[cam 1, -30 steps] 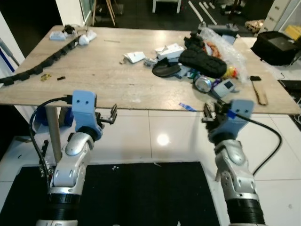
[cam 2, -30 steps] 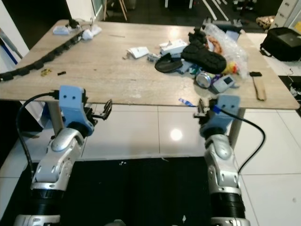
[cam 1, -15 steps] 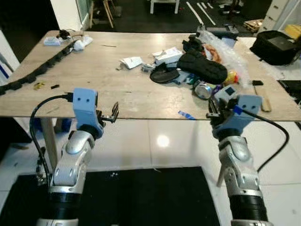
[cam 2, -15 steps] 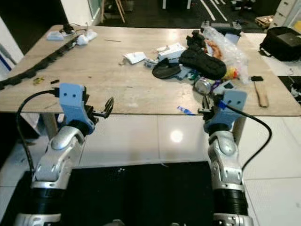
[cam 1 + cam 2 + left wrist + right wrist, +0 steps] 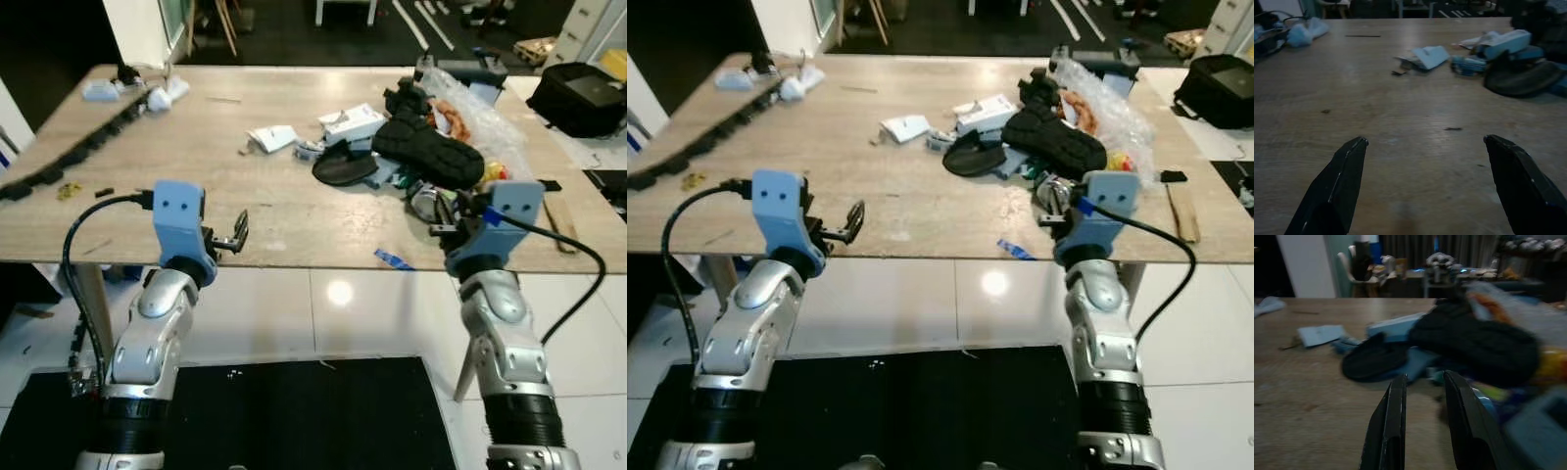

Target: Picking trash to rubbish bin

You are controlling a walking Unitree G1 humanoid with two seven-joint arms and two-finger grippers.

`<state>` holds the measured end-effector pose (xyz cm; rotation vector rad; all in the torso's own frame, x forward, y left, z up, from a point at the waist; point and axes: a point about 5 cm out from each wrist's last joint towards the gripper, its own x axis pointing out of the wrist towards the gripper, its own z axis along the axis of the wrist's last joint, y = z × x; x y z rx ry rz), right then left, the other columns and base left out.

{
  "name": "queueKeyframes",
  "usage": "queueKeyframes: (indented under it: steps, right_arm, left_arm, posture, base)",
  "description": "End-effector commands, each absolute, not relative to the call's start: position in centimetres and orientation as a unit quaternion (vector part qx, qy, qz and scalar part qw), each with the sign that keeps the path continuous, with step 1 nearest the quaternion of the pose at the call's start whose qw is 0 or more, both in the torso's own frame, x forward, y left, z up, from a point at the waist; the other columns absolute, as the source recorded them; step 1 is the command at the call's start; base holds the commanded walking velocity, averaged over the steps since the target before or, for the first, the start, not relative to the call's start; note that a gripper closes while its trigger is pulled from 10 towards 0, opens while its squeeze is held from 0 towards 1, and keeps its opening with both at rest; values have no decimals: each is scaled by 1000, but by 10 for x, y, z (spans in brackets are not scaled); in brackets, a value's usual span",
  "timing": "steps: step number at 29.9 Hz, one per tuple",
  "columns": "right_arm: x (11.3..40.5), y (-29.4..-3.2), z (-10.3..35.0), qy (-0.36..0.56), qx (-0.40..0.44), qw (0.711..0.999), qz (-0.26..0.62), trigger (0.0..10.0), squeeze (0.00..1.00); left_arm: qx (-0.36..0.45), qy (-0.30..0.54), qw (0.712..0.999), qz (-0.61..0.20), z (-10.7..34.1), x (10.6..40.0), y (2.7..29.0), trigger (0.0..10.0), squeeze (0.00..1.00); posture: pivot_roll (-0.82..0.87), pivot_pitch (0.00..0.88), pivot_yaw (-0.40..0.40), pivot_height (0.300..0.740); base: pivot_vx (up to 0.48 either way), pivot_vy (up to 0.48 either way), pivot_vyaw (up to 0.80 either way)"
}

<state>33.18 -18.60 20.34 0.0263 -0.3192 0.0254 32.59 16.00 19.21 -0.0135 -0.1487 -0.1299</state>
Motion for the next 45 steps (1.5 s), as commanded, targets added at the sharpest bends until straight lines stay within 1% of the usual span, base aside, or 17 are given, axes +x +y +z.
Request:
queueKeyframes:
  steps: [1, 7, 15, 35, 42, 45]
  right_arm:
    - [330, -188, 203, -160, 1, 987, 16, 10000, 0]
    - [330, -185, 204, -164, 4, 986, 26, 10000, 0]
    - [331, -182, 203, -164, 1, 986, 29, 10000, 0]
    - [332, -174, 201, -163, -6, 984, 66, 10000, 0]
    - [331, -170, 199, -163, -6, 984, 75, 10000, 0]
    - [331, -169, 200, -166, -1, 983, 75, 10000, 0]
  left_arm:
    - [-11, -61, 996, -61, 186, 324, 161, 10000, 0]
    - [-4, -59, 996, -60, 185, 324, 164, 10000, 0]
    - [-4, -60, 996, -66, 186, 324, 162, 10000, 0]
    - [-7, -62, 996, -62, 188, 326, 163, 10000, 0]
    - [-8, -63, 996, -62, 188, 326, 163, 10000, 0]
    - [-9, -65, 996, -59, 189, 326, 163, 10000, 0]
  posture:
    - [9, 175, 18, 740]
    - [12, 172, 15, 740]
    - [10, 177, 12, 740]
    - [8, 170, 14, 740]
    - [11, 161, 13, 740]
    - [15, 157, 11, 740]
  base:
    - [315, 0, 800]
    - [315, 0, 663]
    - [315, 0, 0]
    - [314, 0, 0]
    - [314, 0, 704]
    - [315, 0, 0]
